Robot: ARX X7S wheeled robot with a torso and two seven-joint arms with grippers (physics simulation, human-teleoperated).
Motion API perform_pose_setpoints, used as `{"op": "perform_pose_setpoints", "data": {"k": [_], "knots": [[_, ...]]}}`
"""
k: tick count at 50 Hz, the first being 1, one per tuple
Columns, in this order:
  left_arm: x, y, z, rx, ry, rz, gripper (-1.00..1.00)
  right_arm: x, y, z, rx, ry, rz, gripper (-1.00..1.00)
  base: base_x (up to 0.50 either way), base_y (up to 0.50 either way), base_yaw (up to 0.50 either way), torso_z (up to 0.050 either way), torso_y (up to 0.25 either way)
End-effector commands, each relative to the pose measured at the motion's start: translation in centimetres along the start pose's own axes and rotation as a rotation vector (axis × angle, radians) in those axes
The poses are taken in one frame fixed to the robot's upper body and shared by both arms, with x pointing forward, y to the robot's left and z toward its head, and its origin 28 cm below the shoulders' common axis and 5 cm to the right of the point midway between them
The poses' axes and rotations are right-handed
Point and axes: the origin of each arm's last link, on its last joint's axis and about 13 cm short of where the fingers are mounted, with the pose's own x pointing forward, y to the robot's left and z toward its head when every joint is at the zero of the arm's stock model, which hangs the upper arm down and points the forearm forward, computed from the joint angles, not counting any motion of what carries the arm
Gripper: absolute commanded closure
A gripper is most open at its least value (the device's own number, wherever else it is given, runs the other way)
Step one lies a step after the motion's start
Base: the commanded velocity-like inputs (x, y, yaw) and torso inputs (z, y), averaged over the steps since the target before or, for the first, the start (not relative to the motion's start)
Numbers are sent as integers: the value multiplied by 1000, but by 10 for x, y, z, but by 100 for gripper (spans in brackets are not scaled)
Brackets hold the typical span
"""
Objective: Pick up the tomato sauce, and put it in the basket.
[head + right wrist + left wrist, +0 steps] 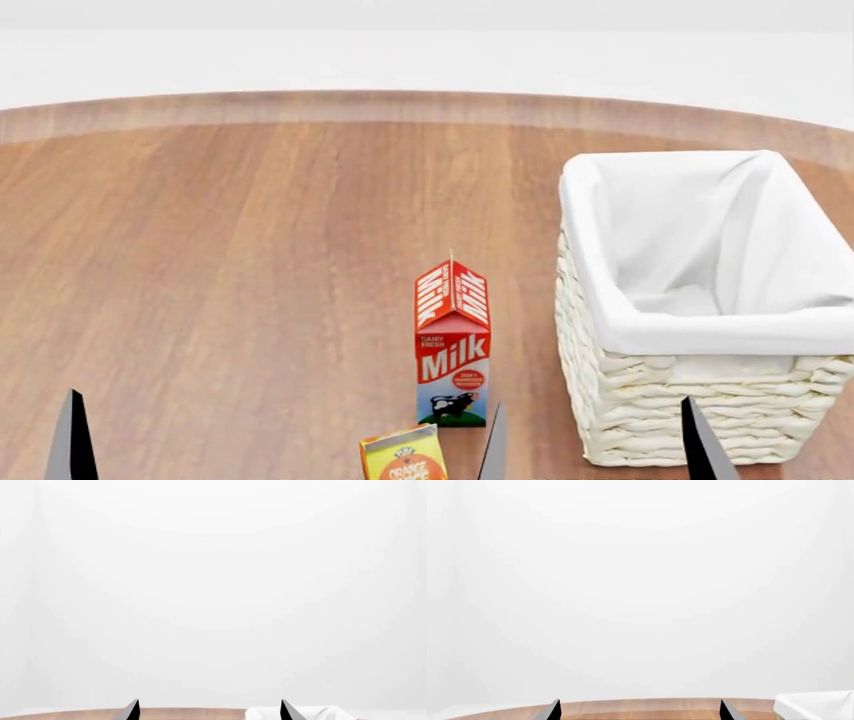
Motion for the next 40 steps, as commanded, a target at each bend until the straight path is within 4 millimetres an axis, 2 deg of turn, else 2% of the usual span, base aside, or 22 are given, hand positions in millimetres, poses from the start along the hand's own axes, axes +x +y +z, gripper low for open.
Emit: {"op": "perform_pose_setpoints", "data": {"k": [1, 4, 9, 17, 23, 24, 40], "knots": [[1, 1, -2, 6, 1, 8, -100, -5, -6, 13, -6, -32, 12, -100, 0, 0, 0, 0, 0], [1, 1, -2, 6, 0, 11, -100, -10, -9, 16, -25, -23, 39, -100, 0, 0, 0, 0, 0], [3, 2, -5, 12, 4, 20, -100, -32, -22, 5, -109, 39, 33, -100, 0, 0, 0, 0, 0], [3, 1, -6, 17, 13, 22, -100, -68, -35, -16, -124, 163, -3, -100, 0, 0, 0, 0, 0], [2, 1, -6, 20, 16, 26, -100, -96, -38, -40, -140, 255, -17, -100, 0, 0, 0, 0, 0], [2, 1, -6, 21, 16, 26, -100, -102, -38, -45, -100, 290, -23, -100, 0, 0, 0, 0, 0], [1, -2, -8, 22, 21, 14, -100, -123, -38, -77, -84, 381, -58, -100, 0, 0, 0, 0, 0]]}}
